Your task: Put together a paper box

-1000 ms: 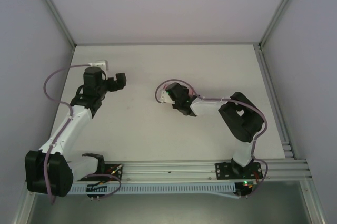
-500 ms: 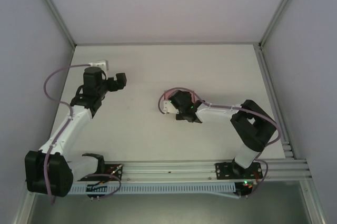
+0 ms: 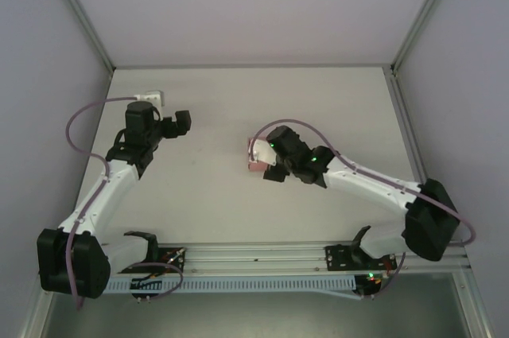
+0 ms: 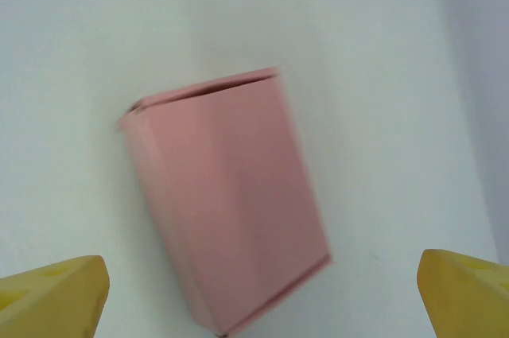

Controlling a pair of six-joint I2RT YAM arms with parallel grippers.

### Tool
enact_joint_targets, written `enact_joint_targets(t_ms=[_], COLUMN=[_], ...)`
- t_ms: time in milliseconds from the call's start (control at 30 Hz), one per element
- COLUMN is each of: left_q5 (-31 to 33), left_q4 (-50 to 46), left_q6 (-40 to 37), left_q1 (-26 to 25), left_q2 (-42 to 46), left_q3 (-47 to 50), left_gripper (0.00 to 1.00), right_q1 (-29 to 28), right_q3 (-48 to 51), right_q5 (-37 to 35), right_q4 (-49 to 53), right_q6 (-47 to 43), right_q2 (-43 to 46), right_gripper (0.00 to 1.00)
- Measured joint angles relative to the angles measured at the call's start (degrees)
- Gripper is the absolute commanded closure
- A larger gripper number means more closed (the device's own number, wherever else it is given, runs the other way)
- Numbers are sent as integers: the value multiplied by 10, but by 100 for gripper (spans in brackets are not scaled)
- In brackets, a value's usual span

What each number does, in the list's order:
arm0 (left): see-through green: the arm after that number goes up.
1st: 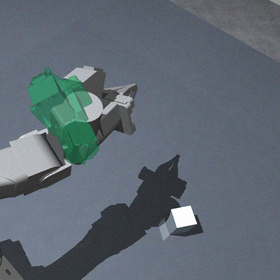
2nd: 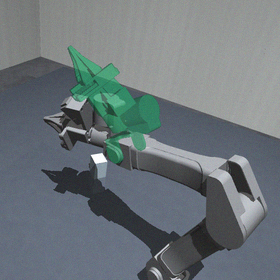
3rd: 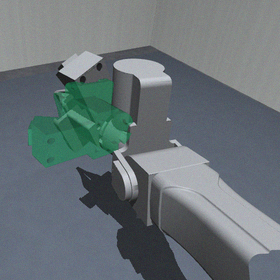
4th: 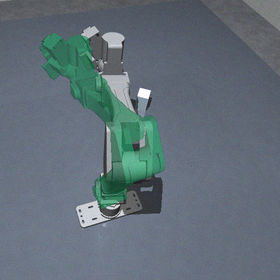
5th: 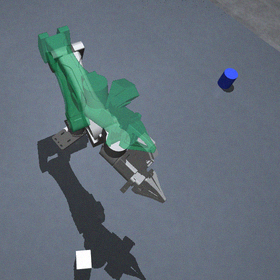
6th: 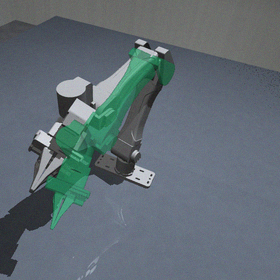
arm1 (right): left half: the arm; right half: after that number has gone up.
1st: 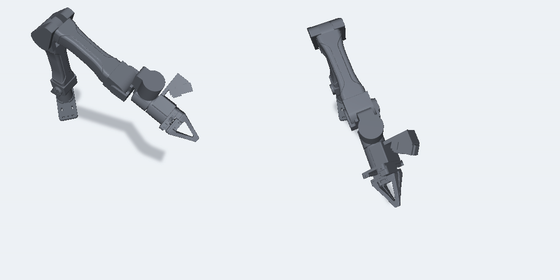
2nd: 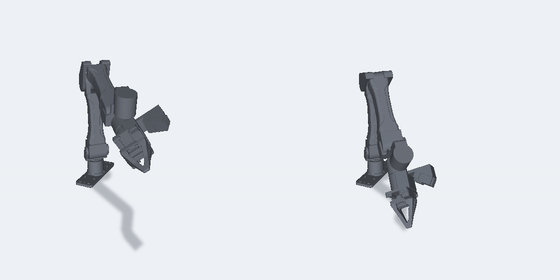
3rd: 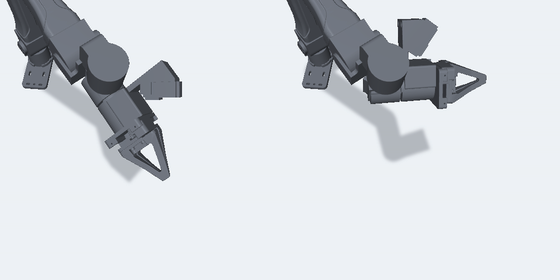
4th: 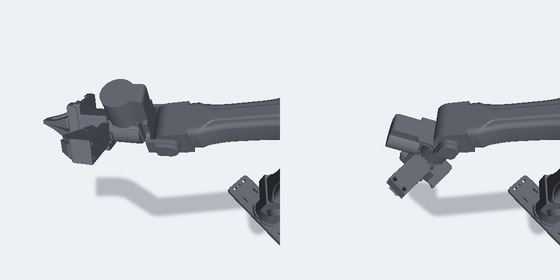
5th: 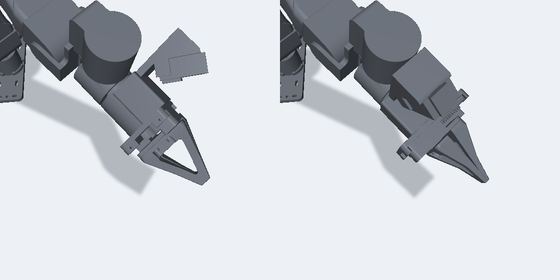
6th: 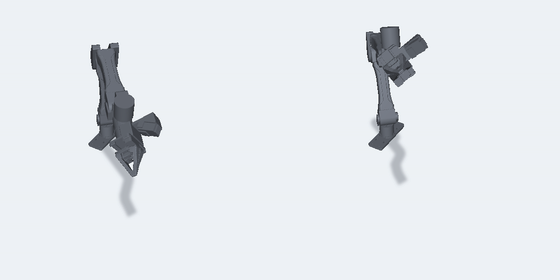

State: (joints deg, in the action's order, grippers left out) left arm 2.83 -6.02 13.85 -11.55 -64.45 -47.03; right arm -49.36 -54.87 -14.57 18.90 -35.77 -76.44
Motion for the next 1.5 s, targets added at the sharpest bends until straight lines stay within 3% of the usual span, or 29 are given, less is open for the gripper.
enact_joint_targets(t_ms=[67, 167, 333, 433, 600, 833, 967, 1100, 1500], left_q5=[6, 28, 65, 72, 73, 40, 9, -1, -5], left_q4=[24, 82, 257, 347, 485, 682, 690, 703, 710], left_q6=[-8, -24, -76, -97, -112, -121, -131, -139, -143], left_q1=[0, 1, 17, 40, 79, 117, 121, 118, 114], left_q2=[9, 24, 26, 1, -80, -207, -235, -235, -235], left_q3=[18, 66, 212, 275, 308, 341, 337, 327, 325], left_gripper=[0, 0, 0, 0, 0, 0, 0, 0, 0], right_q1=[35, 130, 308, 362, 393, 410, 452, 492, 493], right_q3=[2, 43, 206, 296, 380, 389, 389, 373, 363], right_q5=[-20, -41, -45, -32, -7, 20, 44, 74, 103], right_q4=[-27, -103, -265, -346, -502, -667, -767, -750, -761], right_q6=[52, 139, 261, 299, 318, 318, 340, 363, 373], right_q2=[24, 66, 129, 126, 79, -9, -119, -136, -134], right_gripper=[0, 0, 0, 0, 0, 0, 0, 0, 0])
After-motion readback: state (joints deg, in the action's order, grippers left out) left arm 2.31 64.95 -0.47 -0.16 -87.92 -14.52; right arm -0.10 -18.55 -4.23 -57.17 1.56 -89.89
